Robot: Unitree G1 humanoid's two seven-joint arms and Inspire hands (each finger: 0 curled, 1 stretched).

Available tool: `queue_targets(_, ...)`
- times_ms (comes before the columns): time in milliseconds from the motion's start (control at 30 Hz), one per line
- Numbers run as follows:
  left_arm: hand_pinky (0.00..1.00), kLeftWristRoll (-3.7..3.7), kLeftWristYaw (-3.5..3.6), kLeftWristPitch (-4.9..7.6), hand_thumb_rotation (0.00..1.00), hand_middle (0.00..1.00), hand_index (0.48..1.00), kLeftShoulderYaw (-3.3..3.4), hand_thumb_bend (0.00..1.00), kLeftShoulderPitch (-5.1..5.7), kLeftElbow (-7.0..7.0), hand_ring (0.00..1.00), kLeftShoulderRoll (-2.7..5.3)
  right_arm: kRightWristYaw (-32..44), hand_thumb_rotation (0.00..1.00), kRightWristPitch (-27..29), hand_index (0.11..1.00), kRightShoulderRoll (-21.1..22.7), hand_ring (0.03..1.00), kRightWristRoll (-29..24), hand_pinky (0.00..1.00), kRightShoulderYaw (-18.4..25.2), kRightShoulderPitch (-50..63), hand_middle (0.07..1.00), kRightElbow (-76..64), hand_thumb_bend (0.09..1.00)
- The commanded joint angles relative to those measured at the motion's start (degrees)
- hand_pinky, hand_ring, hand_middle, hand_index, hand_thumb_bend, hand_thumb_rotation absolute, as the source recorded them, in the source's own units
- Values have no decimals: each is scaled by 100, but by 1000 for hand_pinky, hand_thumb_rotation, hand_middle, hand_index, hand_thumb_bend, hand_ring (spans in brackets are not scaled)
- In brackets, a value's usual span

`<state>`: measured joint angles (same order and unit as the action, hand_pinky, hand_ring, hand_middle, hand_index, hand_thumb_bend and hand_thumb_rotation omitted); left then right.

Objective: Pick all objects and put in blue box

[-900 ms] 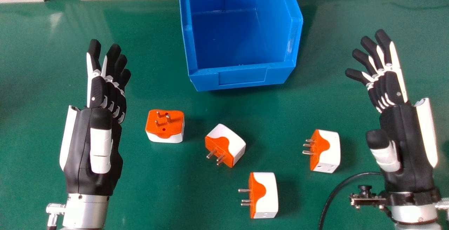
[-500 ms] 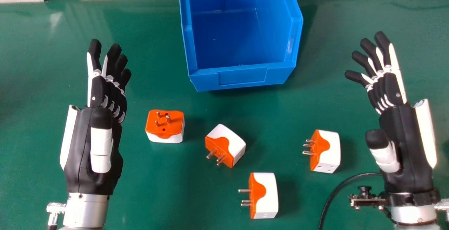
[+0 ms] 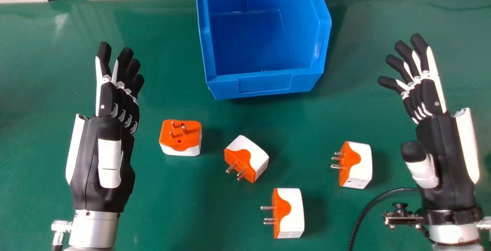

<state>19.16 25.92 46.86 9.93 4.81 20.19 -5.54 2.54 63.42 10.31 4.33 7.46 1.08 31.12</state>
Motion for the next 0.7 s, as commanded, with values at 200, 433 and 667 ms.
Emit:
queue_targets(200,1000,-5,-28,45,959,1000,1000,31,931,54,-167,1000,-30,-207,855,495,959,938,887,742,760,502,-143,925,261,704)
queue_targets(433,1000,-9,-27,47,959,1000,1000,36,936,39,-137,1000,-37,-175,738,264,945,1273,858,867,756,460,152,914,-95,731)
queue_targets(667,1000,-36,-41,96,959,1000,1000,41,941,44,-128,1000,-39,-160,729,2,935,1509,847,972,744,458,360,910,-295,748)
